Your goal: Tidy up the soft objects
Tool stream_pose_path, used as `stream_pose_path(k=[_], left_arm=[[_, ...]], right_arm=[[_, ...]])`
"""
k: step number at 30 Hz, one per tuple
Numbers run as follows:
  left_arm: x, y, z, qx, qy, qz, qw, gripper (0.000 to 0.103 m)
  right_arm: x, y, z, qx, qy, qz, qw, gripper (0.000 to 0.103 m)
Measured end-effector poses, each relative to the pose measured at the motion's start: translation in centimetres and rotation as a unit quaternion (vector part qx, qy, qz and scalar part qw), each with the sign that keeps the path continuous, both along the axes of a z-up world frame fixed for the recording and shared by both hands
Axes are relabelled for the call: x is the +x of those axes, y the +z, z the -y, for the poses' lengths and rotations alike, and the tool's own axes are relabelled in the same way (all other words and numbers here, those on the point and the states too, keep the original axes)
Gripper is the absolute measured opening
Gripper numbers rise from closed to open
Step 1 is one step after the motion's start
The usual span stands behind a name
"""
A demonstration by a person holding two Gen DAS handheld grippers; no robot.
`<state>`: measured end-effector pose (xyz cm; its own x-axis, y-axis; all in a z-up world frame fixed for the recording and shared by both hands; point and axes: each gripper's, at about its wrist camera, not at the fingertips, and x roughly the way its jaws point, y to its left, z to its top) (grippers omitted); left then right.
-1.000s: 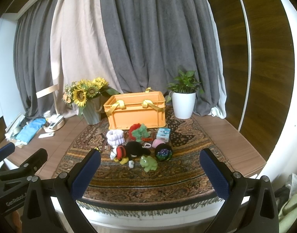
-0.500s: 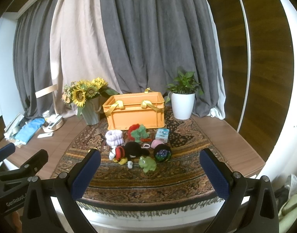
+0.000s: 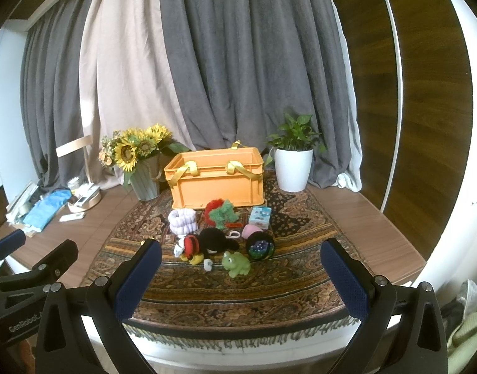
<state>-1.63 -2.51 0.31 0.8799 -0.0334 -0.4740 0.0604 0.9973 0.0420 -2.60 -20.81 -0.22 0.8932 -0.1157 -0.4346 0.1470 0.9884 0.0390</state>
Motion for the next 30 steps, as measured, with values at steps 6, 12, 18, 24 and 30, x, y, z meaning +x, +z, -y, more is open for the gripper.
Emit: stream_pose_path(k=[6, 12, 18, 24, 30], left_arm=[[0.1, -0.2, 0.1, 0.000, -0.001, -0.001, 1.0000, 0.103], [0.4, -0.6, 0.4, 0.003, -0.001, -0.005, 1.0000, 0.103], [1.7, -1.3, 1.2, 0.010, -0.019, -0.022, 0.9995, 0.103], [4.2, -1.8, 1.9, 0.010, -0.048, -0.038, 0.9981, 0.103], [8.1, -3.0, 2.9, 0.008, -0.079, -0.056, 0.9953, 0.101]], right_arm=[[0.1, -0.1, 0.2, 0.001, 0.001, -0.002, 1.000, 0.102], [0.7, -0.7, 0.8, 0.002, -0.001, -0.008, 1.000, 0.102], [1.8, -1.4, 1.7, 0.011, -0.006, -0.025, 1.000, 0.102], [3.3, -2.4, 2.8, 0.027, -0.017, -0.037, 0.999, 0.102], [6.4, -3.6, 3.6, 0.033, -0.031, -0.055, 0.997, 0.102]])
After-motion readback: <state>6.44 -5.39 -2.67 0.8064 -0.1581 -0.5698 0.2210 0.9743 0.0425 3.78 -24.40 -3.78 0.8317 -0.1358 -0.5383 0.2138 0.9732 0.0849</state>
